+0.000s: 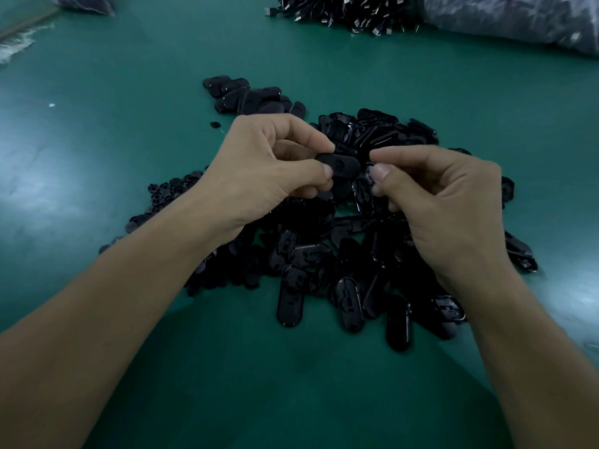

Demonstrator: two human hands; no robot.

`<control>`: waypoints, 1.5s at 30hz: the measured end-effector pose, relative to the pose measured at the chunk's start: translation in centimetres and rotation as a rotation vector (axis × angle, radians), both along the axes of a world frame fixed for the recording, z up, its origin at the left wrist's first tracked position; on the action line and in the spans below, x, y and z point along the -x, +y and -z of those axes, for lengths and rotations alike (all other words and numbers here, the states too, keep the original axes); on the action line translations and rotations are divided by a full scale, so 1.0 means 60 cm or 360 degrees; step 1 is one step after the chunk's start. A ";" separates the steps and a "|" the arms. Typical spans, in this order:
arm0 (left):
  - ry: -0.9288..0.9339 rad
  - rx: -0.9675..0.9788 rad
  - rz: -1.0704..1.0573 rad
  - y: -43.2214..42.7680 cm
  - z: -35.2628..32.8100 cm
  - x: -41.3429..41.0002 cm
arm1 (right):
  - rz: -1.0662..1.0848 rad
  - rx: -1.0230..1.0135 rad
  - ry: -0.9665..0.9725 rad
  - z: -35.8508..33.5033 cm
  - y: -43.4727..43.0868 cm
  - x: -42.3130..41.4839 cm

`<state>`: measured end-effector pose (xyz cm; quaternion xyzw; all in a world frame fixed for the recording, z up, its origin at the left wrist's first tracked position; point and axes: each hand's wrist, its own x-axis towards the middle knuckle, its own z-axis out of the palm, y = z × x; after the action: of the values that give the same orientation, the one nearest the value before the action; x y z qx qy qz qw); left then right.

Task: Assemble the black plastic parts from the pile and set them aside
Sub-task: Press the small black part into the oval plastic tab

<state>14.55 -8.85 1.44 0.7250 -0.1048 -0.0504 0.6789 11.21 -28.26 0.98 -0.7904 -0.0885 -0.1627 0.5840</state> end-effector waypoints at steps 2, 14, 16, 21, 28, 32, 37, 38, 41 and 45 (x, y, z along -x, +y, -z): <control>-0.0006 -0.0009 0.0009 -0.001 0.000 0.002 | -0.0067 -0.0060 0.0054 -0.001 0.002 0.000; -0.0054 -0.0025 0.0062 -0.004 -0.009 0.010 | -0.0108 -0.0189 0.0161 -0.006 0.010 0.008; -0.0052 -0.0020 0.0063 -0.004 -0.009 0.009 | -0.0088 -0.0167 0.0150 -0.008 0.012 0.008; -0.0065 -0.0035 0.0068 -0.005 -0.007 0.010 | -0.0062 -0.0133 0.0168 -0.011 0.012 0.009; -0.0109 -0.0092 0.0087 -0.010 -0.006 0.014 | 0.0028 0.0140 0.0115 -0.012 0.017 0.013; -0.0140 -0.0112 0.0082 -0.010 -0.004 0.013 | 0.0050 0.0197 0.0115 -0.013 0.017 0.015; -0.0173 -0.0168 0.0105 -0.011 -0.003 0.013 | 0.0098 0.0369 0.0085 -0.017 0.019 0.017; -0.0185 -0.0185 0.0111 -0.012 -0.003 0.013 | 0.0113 0.0393 0.0079 -0.018 0.020 0.017; -0.0262 -0.0255 0.0118 -0.015 -0.002 0.014 | 0.0167 0.0450 0.0077 -0.017 0.022 0.019; -0.0319 -0.0316 0.0109 -0.020 0.002 0.015 | 0.0219 0.0489 0.0084 -0.013 0.028 0.021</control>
<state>13.63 -10.03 1.34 0.7860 -0.1911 -0.0110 0.5878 9.96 -26.58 1.77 -0.8785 -0.0425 -0.1661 0.4459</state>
